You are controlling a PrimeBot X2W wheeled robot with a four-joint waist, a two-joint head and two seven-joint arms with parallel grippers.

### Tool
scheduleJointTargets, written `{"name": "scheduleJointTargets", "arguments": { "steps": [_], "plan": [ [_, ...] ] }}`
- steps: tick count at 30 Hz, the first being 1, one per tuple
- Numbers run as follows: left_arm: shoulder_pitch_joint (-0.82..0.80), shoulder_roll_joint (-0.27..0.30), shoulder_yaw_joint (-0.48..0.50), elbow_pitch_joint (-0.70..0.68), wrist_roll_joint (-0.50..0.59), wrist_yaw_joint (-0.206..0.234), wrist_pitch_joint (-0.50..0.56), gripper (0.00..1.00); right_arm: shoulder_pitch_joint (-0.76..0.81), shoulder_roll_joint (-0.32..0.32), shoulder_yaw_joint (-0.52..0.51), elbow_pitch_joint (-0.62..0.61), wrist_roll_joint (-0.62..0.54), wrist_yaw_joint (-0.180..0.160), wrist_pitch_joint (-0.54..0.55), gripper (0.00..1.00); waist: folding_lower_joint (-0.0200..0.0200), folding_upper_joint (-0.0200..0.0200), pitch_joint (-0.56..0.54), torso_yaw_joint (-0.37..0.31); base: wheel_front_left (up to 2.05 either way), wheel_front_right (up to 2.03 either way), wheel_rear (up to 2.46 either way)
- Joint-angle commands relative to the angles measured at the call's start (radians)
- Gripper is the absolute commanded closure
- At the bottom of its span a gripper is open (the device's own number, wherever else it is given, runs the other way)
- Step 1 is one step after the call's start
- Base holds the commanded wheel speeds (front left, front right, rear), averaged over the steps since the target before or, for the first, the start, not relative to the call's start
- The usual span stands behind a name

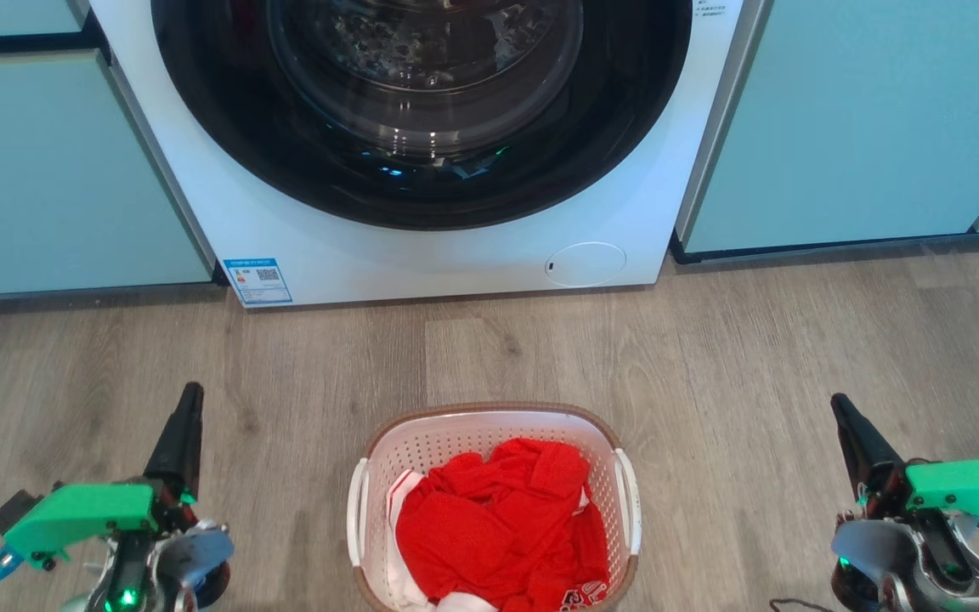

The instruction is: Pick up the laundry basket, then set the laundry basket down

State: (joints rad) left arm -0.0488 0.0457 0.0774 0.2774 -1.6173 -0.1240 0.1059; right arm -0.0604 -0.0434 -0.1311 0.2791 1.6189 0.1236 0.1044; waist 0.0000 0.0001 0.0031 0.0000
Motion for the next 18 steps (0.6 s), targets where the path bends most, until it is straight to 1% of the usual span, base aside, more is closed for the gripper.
{"name": "scheduleJointTargets", "arguments": {
  "steps": [1, 18],
  "plan": [
    [-0.059, 0.005, 0.037, -0.032, 0.009, -0.007, 0.008, 1.00, -0.048, -0.007, 0.017, -0.034, -0.011, 0.007, 0.009, 1.00, 0.0000, -0.0001, 0.000, 0.000, 0.00, 0.00, 0.00],
    [-0.059, 0.005, 0.037, -0.032, 0.009, -0.007, 0.008, 1.00, -0.048, -0.007, 0.017, -0.034, -0.011, 0.007, 0.009, 1.00, 0.0000, -0.0001, 0.000, 0.000, 0.00, 0.00, 0.00]
  ]
}}
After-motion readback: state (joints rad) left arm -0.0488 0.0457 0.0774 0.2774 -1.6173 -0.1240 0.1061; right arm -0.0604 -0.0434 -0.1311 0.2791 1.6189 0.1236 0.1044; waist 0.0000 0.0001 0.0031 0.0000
